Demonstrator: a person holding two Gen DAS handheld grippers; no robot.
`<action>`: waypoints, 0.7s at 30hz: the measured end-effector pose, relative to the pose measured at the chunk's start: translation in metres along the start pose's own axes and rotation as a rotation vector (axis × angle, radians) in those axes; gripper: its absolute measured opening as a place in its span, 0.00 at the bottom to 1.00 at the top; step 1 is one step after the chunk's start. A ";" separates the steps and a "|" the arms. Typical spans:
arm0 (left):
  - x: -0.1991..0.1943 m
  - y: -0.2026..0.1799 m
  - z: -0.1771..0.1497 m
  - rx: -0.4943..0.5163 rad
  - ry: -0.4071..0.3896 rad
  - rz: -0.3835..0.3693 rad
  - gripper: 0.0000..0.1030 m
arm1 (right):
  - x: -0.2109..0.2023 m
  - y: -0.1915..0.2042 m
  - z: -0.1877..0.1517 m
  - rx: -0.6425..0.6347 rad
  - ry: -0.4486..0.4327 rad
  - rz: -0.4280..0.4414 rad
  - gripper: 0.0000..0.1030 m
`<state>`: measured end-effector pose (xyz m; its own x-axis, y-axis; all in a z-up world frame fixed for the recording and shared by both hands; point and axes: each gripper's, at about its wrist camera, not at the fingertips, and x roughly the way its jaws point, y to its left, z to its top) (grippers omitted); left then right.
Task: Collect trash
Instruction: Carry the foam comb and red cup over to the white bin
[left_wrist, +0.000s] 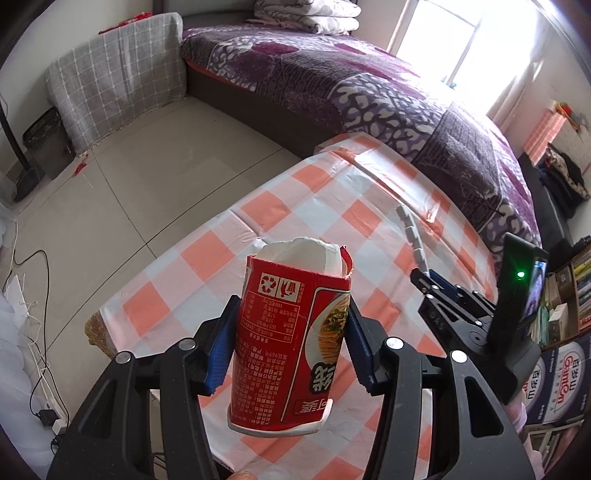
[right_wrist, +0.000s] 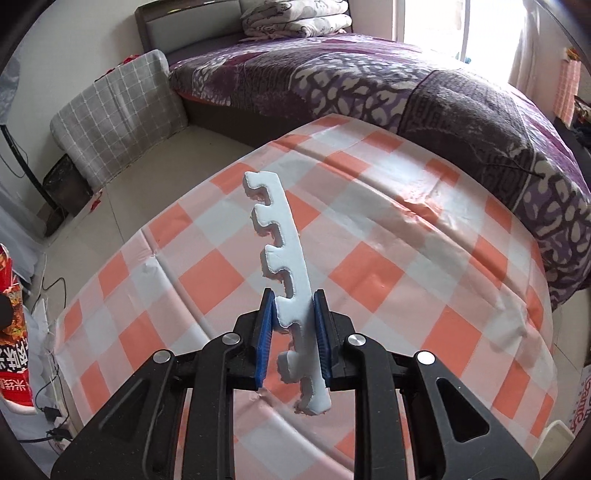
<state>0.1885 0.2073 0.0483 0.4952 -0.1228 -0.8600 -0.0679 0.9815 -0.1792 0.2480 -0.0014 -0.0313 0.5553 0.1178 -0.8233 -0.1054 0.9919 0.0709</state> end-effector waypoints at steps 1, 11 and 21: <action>0.001 -0.005 -0.001 0.007 0.000 0.000 0.52 | -0.005 -0.007 -0.002 0.013 -0.005 -0.008 0.20; 0.007 -0.065 -0.010 0.098 0.002 -0.022 0.52 | -0.042 -0.082 -0.038 0.169 -0.026 -0.105 0.20; 0.020 -0.126 -0.031 0.205 0.012 -0.018 0.52 | -0.075 -0.160 -0.080 0.324 -0.016 -0.197 0.21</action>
<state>0.1801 0.0762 0.0391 0.4839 -0.1407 -0.8637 0.1192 0.9884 -0.0942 0.1572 -0.1723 -0.0262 0.5520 -0.0781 -0.8302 0.2694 0.9589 0.0890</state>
